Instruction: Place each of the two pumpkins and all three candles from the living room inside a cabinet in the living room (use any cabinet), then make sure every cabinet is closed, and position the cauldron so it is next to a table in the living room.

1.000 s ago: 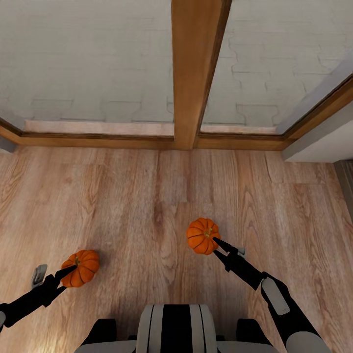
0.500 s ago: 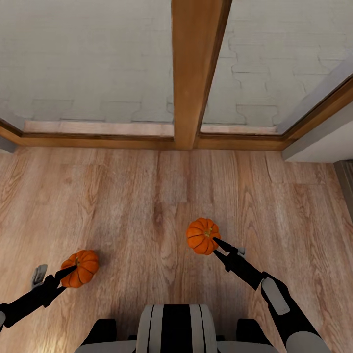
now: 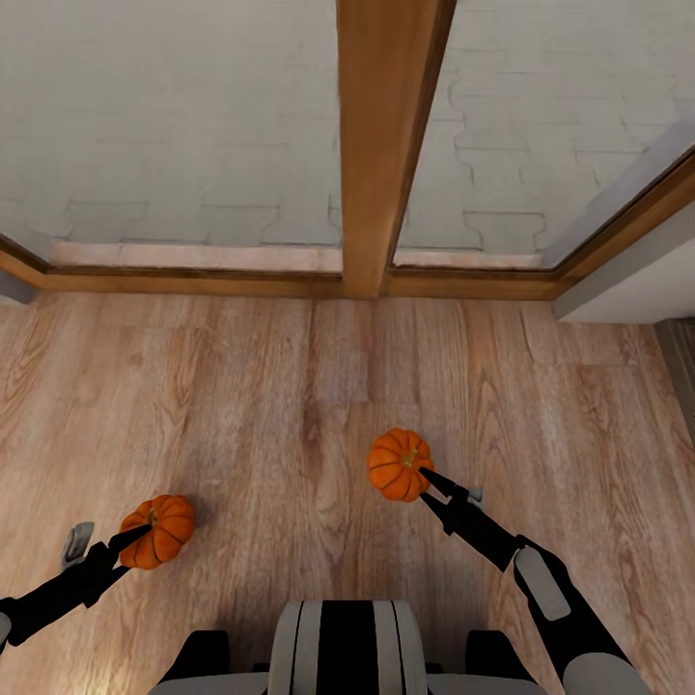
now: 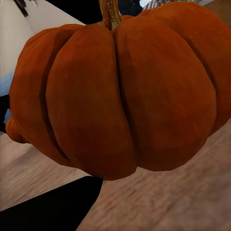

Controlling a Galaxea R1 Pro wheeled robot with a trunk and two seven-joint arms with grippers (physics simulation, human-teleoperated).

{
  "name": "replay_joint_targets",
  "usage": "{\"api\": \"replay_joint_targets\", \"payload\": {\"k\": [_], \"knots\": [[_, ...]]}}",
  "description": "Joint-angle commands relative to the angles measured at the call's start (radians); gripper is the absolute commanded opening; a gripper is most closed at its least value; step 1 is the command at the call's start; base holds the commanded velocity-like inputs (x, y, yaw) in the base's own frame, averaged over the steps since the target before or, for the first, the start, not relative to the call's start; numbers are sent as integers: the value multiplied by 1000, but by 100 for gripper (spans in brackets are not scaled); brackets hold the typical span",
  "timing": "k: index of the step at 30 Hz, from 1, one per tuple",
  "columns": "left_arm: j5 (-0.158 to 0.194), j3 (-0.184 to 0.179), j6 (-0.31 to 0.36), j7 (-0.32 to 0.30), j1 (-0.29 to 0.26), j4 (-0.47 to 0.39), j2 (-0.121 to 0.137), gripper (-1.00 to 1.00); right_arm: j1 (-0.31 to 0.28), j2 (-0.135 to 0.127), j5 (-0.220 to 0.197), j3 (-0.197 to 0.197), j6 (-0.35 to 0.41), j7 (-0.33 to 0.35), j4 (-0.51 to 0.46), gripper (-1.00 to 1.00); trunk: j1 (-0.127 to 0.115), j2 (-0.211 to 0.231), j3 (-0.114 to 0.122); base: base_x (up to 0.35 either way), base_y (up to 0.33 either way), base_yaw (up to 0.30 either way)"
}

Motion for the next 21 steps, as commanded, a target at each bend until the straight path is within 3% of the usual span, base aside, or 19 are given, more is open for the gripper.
{"api": "replay_joint_targets", "payload": {"k": [1, 14, 21], "knots": [[-27, 1, -14, 6, 0, 2, 0, -100, 0, 0, -2, 0, 1, 2, 0, -100, 0, 0, 0, 0, 0, 0], [-27, 1, -14, 6, 0, 2, 0, -100, 0, 0, 1, 2, 1, -4, 0, -100, -5, 3, 46, 0, 0, 0], [-26, 2, -8, -5, 0, -1, 1, -100, 0, -1, 17, 63, 5, -129, -6, -100, -8, 4, 73, 0, 0, 0]]}}
